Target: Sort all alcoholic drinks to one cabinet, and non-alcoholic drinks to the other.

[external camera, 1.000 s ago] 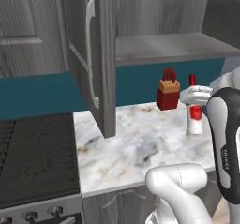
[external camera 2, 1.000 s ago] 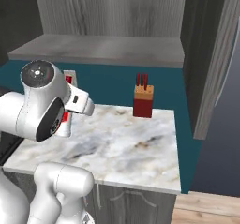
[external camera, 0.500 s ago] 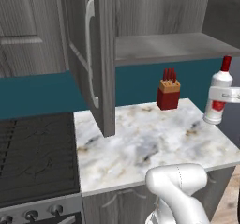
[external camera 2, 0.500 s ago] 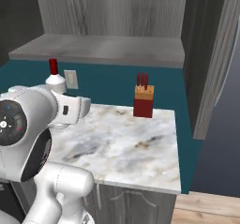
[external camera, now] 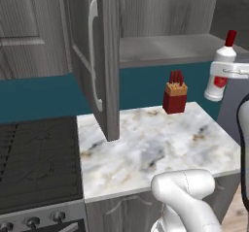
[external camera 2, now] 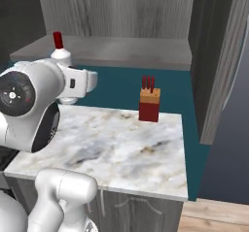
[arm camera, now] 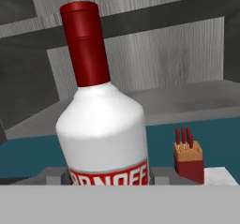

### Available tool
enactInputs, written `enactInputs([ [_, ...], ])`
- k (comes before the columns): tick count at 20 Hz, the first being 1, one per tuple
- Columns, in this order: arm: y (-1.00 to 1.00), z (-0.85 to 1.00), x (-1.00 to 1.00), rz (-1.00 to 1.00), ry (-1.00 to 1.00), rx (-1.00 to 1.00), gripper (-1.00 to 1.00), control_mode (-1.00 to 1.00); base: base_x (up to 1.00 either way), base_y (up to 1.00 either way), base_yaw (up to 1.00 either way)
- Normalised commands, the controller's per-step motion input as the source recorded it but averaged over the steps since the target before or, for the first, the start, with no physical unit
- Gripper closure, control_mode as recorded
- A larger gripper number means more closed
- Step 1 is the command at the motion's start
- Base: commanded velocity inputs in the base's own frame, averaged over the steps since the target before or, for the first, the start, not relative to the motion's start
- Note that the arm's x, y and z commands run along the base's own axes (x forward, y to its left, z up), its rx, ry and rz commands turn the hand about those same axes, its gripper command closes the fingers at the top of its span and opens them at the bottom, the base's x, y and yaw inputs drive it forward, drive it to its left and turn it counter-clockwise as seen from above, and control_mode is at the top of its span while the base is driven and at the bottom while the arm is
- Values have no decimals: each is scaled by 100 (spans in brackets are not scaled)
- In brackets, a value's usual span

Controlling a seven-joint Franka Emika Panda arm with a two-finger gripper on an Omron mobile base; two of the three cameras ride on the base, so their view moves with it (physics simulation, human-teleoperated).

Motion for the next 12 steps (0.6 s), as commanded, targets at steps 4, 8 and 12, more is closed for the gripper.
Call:
enactInputs([
  [4, -11, 26, 68, 0, 0, -5, 100, -100, 0, 0, 0],
  [8, -20, 25, 71, 0, 0, -4, 100, -100, 0, 0, 0],
  [12, -32, 18, 70, 0, 0, 0, 100, -100, 0, 0, 0],
])
